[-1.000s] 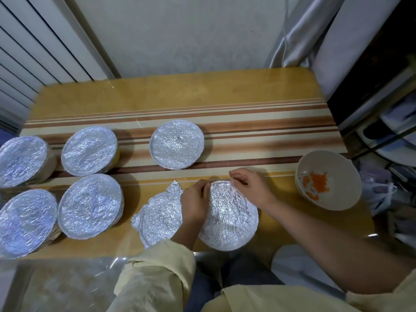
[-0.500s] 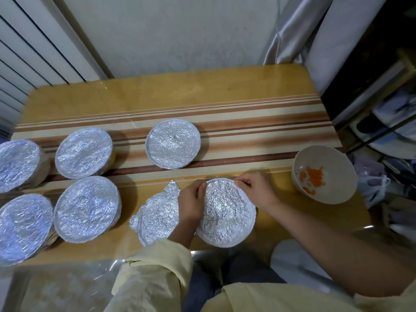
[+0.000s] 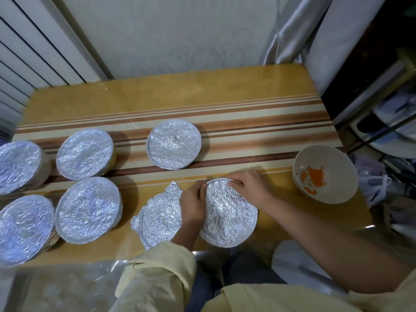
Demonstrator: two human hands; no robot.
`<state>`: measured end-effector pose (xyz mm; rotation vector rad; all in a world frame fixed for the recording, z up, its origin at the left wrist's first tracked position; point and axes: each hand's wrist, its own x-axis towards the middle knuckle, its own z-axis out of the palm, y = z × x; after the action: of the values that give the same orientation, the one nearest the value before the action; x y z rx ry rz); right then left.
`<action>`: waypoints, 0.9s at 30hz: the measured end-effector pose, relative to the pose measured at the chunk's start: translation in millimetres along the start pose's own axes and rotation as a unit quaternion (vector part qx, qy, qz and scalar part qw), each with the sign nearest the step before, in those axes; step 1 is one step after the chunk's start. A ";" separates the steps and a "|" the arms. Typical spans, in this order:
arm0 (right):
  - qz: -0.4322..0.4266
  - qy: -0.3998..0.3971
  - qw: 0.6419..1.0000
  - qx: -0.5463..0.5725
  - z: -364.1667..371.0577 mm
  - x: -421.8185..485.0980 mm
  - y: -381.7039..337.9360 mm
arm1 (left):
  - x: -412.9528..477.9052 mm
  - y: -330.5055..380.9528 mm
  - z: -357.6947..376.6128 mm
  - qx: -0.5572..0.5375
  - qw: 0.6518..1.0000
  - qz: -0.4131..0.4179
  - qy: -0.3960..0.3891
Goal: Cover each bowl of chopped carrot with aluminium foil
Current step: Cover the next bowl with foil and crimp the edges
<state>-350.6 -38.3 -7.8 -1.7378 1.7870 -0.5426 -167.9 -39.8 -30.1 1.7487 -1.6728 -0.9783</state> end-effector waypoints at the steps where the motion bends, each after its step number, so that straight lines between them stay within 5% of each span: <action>1: -0.006 0.006 1.000 -0.006 1.6 0.8 -3.0 | 0.1 0.0 0.1 0.003 1.000 0.002 0.000; 13: 0.035 0.007 0.996 0.087 -6.3 0.1 0.5 | -6.8 -4.1 -0.1 0.003 0.998 -0.026 0.054; 27: 0.081 0.047 0.994 0.061 -2.1 -13.0 0.6 | -20.2 -6.3 0.8 -0.025 0.986 -0.087 0.138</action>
<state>-352.7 -25.6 -5.0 -1.4915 1.8979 -0.6595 -164.1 -19.2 -32.7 1.9224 -1.3319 -0.8002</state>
